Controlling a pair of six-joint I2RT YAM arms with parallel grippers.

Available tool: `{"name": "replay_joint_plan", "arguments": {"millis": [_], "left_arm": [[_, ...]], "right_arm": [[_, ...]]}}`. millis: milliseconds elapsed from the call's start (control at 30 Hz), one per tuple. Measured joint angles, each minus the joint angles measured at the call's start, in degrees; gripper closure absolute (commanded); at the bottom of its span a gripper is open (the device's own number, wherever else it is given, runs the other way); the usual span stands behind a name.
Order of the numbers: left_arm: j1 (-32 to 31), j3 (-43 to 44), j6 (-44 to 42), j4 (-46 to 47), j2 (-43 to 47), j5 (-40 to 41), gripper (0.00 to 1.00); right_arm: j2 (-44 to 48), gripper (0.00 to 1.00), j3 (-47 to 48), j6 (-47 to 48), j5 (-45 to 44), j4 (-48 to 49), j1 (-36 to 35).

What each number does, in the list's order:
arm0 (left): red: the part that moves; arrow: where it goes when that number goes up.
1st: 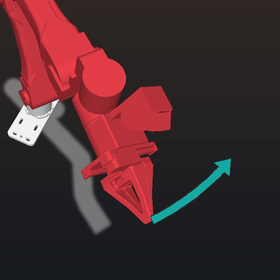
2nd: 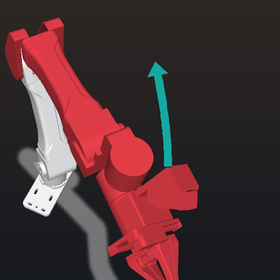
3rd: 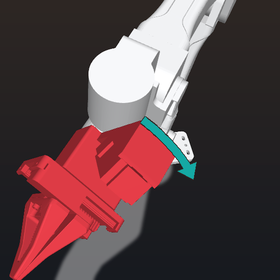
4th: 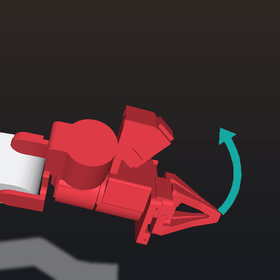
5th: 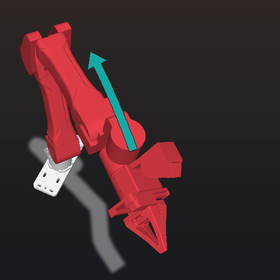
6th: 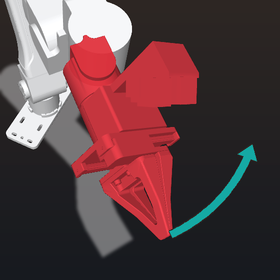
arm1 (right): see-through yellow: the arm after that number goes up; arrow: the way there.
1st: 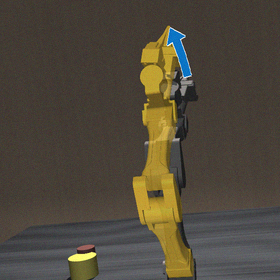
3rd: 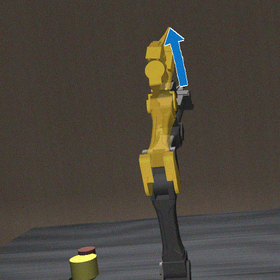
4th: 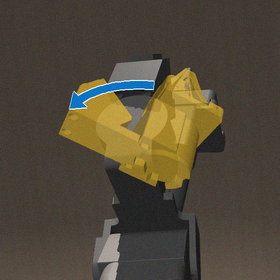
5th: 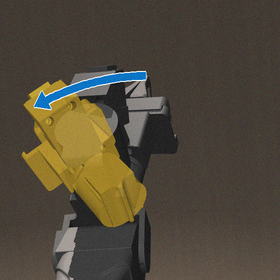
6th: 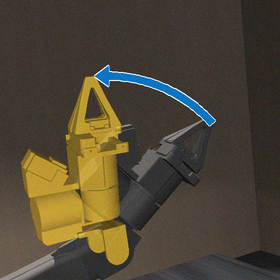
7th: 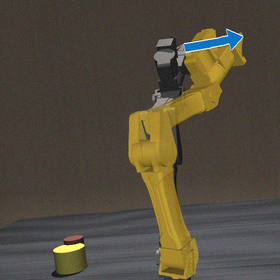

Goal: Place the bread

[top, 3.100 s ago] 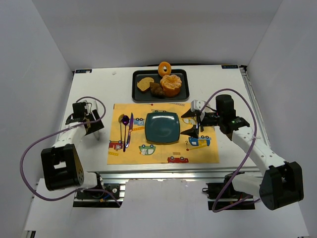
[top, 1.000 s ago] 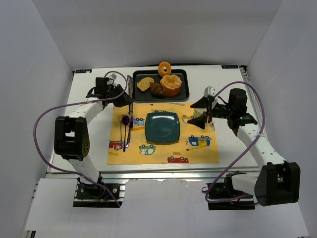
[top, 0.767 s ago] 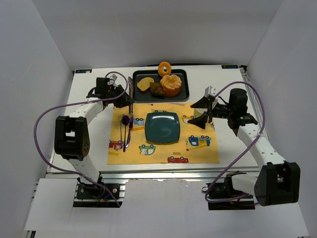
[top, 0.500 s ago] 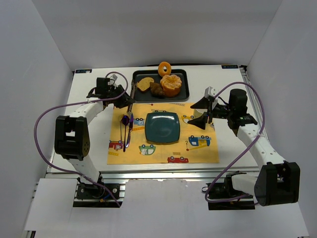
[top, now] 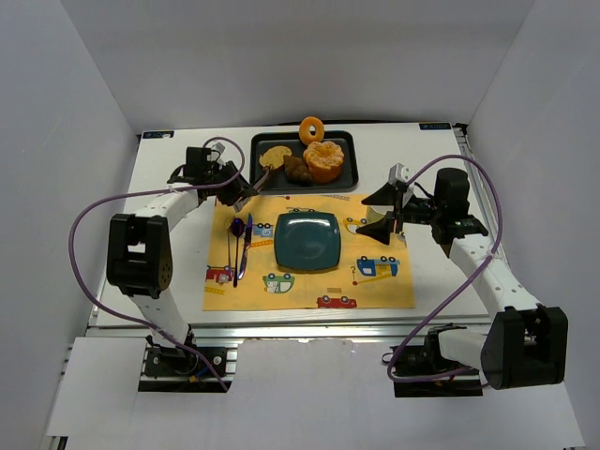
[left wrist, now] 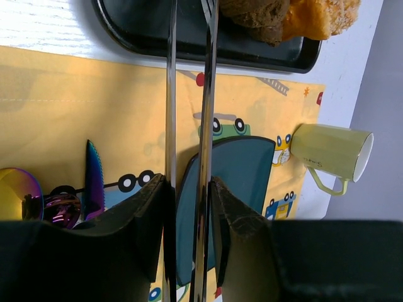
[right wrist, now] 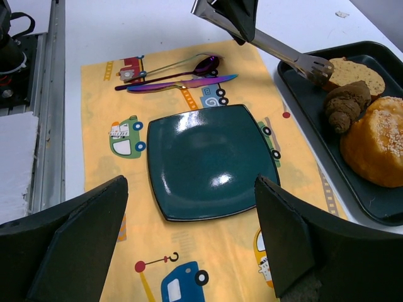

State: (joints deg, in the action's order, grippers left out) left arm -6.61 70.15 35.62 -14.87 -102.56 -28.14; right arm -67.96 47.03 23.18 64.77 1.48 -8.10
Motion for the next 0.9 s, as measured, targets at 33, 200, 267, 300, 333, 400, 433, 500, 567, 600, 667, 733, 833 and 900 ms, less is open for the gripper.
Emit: {"name": "replay_joint_plan", "arguments": {"millis": [33, 200, 267, 300, 333, 400, 433, 500, 567, 600, 667, 733, 833, 900], "left_arm": [[0.00, 0.13, 0.00, 0.02, -0.04, 0.02, 0.57], [0.00, 0.90, 0.28, -0.33, 0.09, 0.15, 0.57], [0.00, 1.14, 0.61, -0.66, 0.50, 0.42, 0.57], [0.00, 1.14, 0.76, -0.87, 0.96, 0.63, 0.57], [0.00, 1.14, 0.92, -1.27, 1.55, 0.87, 0.57], [0.00, 1.14, 1.20, -2.25, 3.30, 1.60, 0.57], [0.00, 1.14, 1.33, -2.69, 4.31, 2.01, 0.57], [0.00, 1.14, 1.46, -3.56, 6.75, 2.69, 0.57], [0.02, 1.14, 1.51, -4.04, 8.76, 3.39, 0.55], [0.07, 1.14, 1.57, -4.33, 9.55, 3.74, 0.55], [0.26, 1.14, 1.95, -4.46, 10.23, 4.42, 0.55], [0.44, 1.14, 2.54, -4.50, 10.08, 5.14, 0.54], [0.50, 1.14, 3.56, -4.52, 9.33, 6.03, 0.54], [0.57, 1.20, 4.33, -4.44, 8.37, 6.51, 0.54]], "right_arm": [[0.00, 0.14, 0.00, 0.00, 0.04, -0.02, 0.09], [0.00, 0.14, 0.00, 0.22, 0.13, -0.02, 0.26], [0.00, 0.14, 0.00, 0.26, 0.13, -0.02, 0.26], [0.00, 0.14, 0.00, 0.28, 0.15, -0.02, 0.33], [0.00, 0.14, 0.00, 0.37, 0.15, -0.02, 0.39], [0.00, 0.14, -0.02, 0.46, 0.15, -0.02, 0.57], [0.00, 0.14, -0.02, 0.55, 0.15, -0.02, 0.63], [0.00, 0.14, -0.04, 0.68, 0.15, -0.04, 0.74], [0.00, 0.14, -0.11, 0.81, 0.20, -0.02, 0.76], [0.00, 0.14, -0.13, 0.85, 0.24, -0.02, 0.81], [0.00, 0.14, -0.35, 0.90, 0.37, 0.00, 0.85], [0.00, 0.14, -0.66, 0.94, 0.37, 0.00, 0.85], [0.00, 0.14, -0.81, 0.96, 0.44, -0.02, 0.85], [0.00, 0.14, -0.81, 0.96, 0.55, 0.00, 0.85]]}}
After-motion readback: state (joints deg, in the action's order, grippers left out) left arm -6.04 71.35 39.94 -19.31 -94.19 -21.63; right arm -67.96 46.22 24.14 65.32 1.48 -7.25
